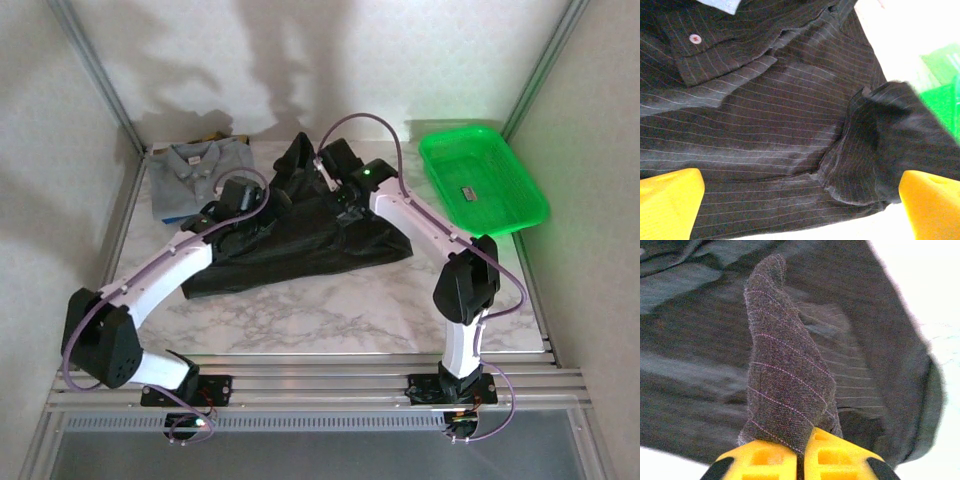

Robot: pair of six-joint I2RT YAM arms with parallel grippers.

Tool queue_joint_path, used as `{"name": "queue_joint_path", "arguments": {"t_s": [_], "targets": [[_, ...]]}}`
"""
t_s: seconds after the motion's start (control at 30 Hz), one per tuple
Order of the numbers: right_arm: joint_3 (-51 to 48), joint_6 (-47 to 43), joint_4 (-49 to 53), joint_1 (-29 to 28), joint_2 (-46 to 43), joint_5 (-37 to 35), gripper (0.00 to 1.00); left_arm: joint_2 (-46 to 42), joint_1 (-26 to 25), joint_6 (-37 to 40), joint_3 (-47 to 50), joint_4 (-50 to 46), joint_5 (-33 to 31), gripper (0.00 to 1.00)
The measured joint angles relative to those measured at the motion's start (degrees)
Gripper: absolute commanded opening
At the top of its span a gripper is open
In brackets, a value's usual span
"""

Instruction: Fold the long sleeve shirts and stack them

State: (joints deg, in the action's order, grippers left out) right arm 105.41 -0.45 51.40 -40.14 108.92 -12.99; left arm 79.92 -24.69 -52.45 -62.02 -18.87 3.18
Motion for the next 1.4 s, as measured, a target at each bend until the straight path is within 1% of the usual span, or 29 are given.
{"name": "queue_joint_path", "arguments": {"t_s": [0.07,0.1,0.17,0.23,0.3,0.43,0.5,0.57,0.63,0.7,0.77,0.87,0.9,0.93,1.03,1.07,1.17,1.23,1.3,1.4], "targets": [[0.0,1.8,1.2,-2.6,0.1,2.7,0.13,-2.1,1.2,-0.2,1.2,-0.8,0.0,1.00],[0.0,2.7,1.6,-4.1,0.2,3.9,0.17,-3.0,1.8,-0.3,1.9,-1.1,0.0,0.99],[0.0,4.1,1.9,-7.6,1.0,6.5,0.28,-4.8,3.1,-0.3,3.3,-2.0,-0.1,1.00],[0.8,5.4,2.5,-11.5,3.1,8.9,0.41,-6.6,4.4,-0.3,4.4,-3.3,-0.2,1.00],[2.6,7.4,2.9,-14.0,5.8,10.7,0.50,-8.5,5.6,-0.1,5.7,-6.2,-1.3,1.00],[4.3,10.8,2.7,-15.3,8.1,15.9,0.61,-12.7,7.2,-0.6,7.9,-9.9,-2.9,1.00],[4.3,12.3,3.0,-15.4,7.8,17.2,0.64,-15.0,7.3,-1.0,8.1,-10.7,-3.3,1.00],[4.3,14.3,4.0,-14.8,7.4,17.6,0.64,-17.3,7.3,-1.4,8.0,-11.5,-3.6,1.00],[3.4,17.0,5.0,-12.8,6.3,18.3,0.64,-18.8,7.3,-1.4,7.9,-12.7,-4.0,1.00],[-1.2,20.9,4.6,-8.1,2.7,20.1,0.66,-19.2,7.3,-1.6,7.7,-14.5,-4.1,1.00],[-8.1,24.1,3.4,-1.2,-2.1,21.9,0.71,-19.4,6.7,-1.7,7.7,-15.8,-4.1,1.00],[-16.5,27.2,2.9,10.5,-8.2,22.4,0.79,-19.1,3.8,-1.6,7.6,-16.6,-3.0,0.99],[-18.4,27.6,2.8,13.4,-9.6,22.4,0.81,-18.2,2.1,-1.3,7.3,-16.9,-2.4,0.99],[-19.8,27.7,2.6,15.1,-10.4,22.5,0.82,-16.7,0.5,-0.9,6.7,-17.2,-2.1,0.99],[-24.2,27.9,1.3,18.5,-12.5,24.2,0.83,-7.0,-6.3,2.0,0.9,-18.8,-0.5,0.91],[-25.7,27.9,0.7,19.4,-12.8,25.2,0.83,-2.4,-8.6,3.4,-1.9,-19.5,0.0,0.88],[-29.3,28.2,-1.6,22.6,-13.0,27.6,0.83,9.2,-13.7,7.3,-9.3,-21.8,1.0,0.77],[-30.4,28.5,-2.5,24.8,-12.9,28.9,0.82,15.3,-16.0,9.7,-13.1,-23.3,1.6,0.68],[-30.3,28.8,-3.6,26.0,-12.6,29.8,0.79,20.5,-17.6,11.8,-15.9,-25.0,2.0,0.65],[-28.8,29.9,-5.1,26.0,-10.9,31.5,0.73,26.0,-18.2,14.1,-18.5,-27.3,1.9,0.53]]}}
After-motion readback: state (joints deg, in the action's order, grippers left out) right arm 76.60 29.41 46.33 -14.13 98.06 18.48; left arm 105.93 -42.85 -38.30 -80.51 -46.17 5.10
